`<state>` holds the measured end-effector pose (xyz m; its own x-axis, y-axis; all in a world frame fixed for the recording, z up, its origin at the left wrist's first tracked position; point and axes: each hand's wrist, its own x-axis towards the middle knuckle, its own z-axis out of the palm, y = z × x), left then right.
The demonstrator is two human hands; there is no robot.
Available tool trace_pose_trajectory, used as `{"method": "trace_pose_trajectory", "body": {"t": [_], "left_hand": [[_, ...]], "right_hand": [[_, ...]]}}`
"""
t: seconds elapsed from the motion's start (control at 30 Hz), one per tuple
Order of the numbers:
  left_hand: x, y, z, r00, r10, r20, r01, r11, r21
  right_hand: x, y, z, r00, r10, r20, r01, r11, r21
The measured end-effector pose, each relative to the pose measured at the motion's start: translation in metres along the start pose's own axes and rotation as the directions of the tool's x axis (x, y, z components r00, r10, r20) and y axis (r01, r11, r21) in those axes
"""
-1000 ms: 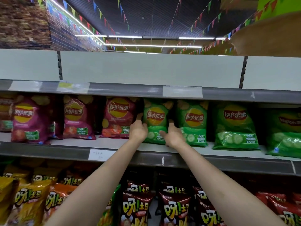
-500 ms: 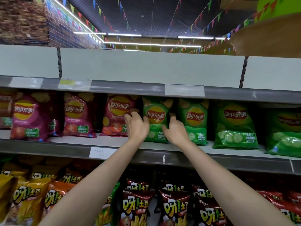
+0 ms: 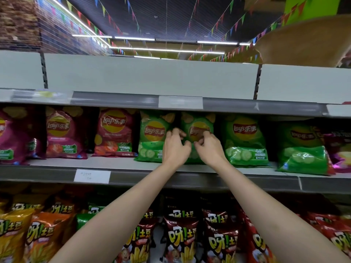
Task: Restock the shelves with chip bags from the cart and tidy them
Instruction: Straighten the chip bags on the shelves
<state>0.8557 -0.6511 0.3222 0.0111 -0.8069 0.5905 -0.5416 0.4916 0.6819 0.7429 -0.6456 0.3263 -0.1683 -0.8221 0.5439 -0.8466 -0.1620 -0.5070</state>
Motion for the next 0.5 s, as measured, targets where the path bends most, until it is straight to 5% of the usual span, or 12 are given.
{"method": "trace_pose_trajectory", "body": {"t": [0.4,0.5], "left_hand": [[-0.011,0.055,0.090,0.959,-0.097,0.267,0.101,0.995,-0.002],[-0.010,0.064,0.106,0.952,-0.126,0.278,0.104,0.990,0.091]], "right_hand": [[0.005,0.117,-0.084,0.966,0.211,-0.148,-0.218,0.976,-0.029],[0.012,0.145,-0.095,0.945,0.322,-0.052,-0.320,0.947,0.033]]}}
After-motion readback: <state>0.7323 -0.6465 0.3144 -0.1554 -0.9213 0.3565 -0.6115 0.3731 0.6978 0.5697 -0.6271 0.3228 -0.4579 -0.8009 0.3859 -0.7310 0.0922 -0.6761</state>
